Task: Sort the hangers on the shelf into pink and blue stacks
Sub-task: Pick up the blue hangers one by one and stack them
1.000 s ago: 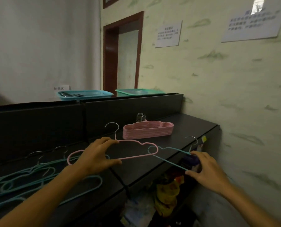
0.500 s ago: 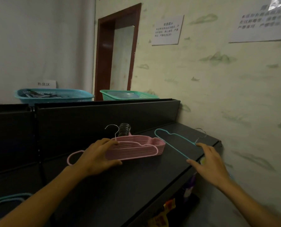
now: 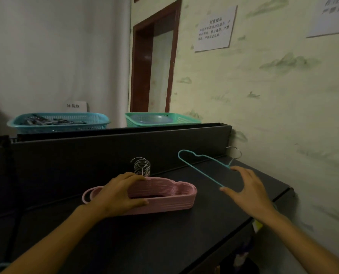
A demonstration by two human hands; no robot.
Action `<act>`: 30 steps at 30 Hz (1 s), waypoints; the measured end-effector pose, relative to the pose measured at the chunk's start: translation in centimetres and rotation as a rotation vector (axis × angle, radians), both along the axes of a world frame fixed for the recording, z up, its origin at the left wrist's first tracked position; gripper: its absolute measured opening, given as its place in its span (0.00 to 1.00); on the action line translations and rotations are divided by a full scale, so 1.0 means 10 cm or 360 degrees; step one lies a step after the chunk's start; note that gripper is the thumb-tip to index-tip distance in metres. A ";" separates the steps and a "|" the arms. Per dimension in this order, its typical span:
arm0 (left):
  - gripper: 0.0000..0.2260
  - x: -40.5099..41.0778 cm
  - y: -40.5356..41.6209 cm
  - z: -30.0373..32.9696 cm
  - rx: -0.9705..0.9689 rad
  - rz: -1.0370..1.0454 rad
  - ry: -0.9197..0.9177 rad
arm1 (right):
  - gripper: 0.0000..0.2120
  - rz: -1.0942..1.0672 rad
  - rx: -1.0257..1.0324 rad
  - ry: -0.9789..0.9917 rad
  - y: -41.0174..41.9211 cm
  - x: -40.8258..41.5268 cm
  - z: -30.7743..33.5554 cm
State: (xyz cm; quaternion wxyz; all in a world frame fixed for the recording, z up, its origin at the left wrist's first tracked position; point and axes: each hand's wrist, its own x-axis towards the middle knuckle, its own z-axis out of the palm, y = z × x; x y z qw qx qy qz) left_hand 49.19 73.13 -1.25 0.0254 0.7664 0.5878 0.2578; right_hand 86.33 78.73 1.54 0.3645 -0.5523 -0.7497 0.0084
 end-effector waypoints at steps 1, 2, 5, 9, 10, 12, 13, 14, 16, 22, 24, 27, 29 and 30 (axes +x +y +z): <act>0.40 0.01 0.02 -0.01 -0.0003 0.0013 -0.0015 | 0.33 0.0030 0.0003 -0.0006 0.06 0.01 -0.01; 0.39 0.03 0.03 -0.02 0.0002 0.0022 -0.0029 | 0.33 0.0058 0.0005 -0.0012 0.12 0.02 -0.02; 0.38 0.06 0.07 -0.03 -0.0013 0.0050 -0.0031 | 0.33 0.0127 0.0026 -0.0021 0.29 0.02 -0.05; 0.34 0.10 0.09 -0.01 -0.0093 0.0039 -0.0048 | 0.33 0.0196 0.0075 -0.0010 0.42 0.03 -0.08; 0.32 0.11 0.09 0.01 -0.0100 0.0030 -0.0053 | 0.33 0.0207 0.0077 -0.0005 0.45 0.03 -0.09; 0.30 0.12 0.10 0.03 -0.0117 0.0031 -0.0050 | 0.33 0.0227 0.0068 0.0001 0.49 0.05 -0.10; 0.31 0.12 0.10 0.05 -0.0136 0.0034 -0.0047 | 0.34 0.0238 0.0069 0.0001 0.51 0.06 -0.11; 0.32 0.12 0.10 0.06 -0.0149 0.0034 -0.0047 | 0.34 0.0246 0.0070 0.0001 0.52 0.07 -0.11; 0.34 0.12 0.10 0.07 -0.0160 0.0034 -0.0060 | 0.34 0.0256 0.0069 0.0003 0.56 0.09 -0.13; 0.37 0.12 0.10 0.06 -0.0162 0.0049 -0.0059 | 0.34 0.0278 0.0081 0.0023 0.60 0.04 -0.15; 0.36 0.12 0.10 0.06 -0.0163 0.0047 -0.0065 | 0.34 0.0291 0.0089 0.0035 0.60 0.01 -0.16; 0.36 0.13 0.10 0.08 -0.0172 0.0032 -0.0087 | 0.34 0.0311 0.0100 0.0029 0.59 -0.04 -0.16; 0.35 0.14 0.09 0.10 -0.0187 0.0024 -0.0094 | 0.34 0.0325 0.0107 0.0037 0.57 -0.07 -0.15; 0.35 0.14 0.09 0.10 -0.0197 0.0021 -0.0093 | 0.34 0.0330 0.0105 0.0039 0.57 -0.08 -0.15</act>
